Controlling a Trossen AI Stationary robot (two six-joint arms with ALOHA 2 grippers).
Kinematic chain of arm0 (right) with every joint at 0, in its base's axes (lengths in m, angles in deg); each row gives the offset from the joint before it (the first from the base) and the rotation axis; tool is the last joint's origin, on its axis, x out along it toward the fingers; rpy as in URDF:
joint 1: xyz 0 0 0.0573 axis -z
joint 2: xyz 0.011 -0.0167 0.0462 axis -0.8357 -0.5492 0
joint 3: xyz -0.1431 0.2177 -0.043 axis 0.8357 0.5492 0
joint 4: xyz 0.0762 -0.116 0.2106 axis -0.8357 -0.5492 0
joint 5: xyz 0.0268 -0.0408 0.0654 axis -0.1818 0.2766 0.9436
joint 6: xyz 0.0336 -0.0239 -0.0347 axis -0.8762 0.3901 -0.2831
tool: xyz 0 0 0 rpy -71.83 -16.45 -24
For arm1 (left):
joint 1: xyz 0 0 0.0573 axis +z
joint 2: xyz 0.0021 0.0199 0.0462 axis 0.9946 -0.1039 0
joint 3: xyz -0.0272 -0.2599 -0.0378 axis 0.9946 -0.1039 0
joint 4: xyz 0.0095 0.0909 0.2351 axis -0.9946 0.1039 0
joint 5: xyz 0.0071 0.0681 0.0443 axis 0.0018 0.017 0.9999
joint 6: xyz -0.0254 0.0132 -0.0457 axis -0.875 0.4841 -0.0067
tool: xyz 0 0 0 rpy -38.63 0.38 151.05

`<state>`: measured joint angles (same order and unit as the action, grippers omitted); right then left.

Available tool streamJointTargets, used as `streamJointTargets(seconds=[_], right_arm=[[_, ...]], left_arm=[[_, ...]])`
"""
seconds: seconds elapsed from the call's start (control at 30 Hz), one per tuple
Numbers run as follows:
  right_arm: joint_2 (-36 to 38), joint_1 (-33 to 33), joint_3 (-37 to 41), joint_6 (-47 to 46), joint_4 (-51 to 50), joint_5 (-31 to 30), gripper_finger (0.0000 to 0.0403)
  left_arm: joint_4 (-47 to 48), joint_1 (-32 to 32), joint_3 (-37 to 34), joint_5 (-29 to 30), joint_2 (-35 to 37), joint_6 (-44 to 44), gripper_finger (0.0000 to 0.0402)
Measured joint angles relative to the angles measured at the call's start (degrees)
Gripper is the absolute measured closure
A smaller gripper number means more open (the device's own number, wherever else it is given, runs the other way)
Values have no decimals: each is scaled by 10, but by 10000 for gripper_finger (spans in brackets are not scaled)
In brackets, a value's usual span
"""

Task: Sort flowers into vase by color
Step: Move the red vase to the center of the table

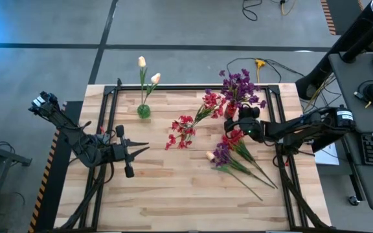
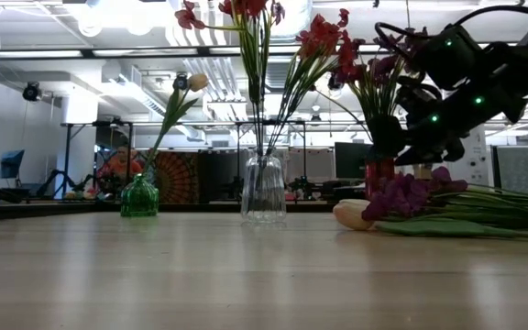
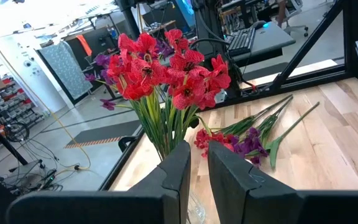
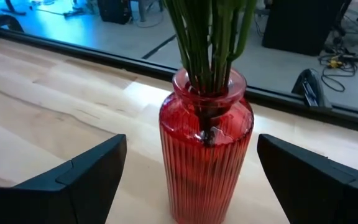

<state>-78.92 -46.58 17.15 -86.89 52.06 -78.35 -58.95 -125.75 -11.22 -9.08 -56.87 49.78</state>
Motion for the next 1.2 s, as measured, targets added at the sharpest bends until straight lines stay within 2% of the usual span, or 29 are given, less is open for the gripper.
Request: streamJointTargets(seconds=[0.8,1.2], right_arm=[[0,8,-2,6,5,-4,48],[0,13,-9,60,8,13,48]], left_arm=[[0,0,0,0,0,0,362],[0,0,0,0,0,2,362]])
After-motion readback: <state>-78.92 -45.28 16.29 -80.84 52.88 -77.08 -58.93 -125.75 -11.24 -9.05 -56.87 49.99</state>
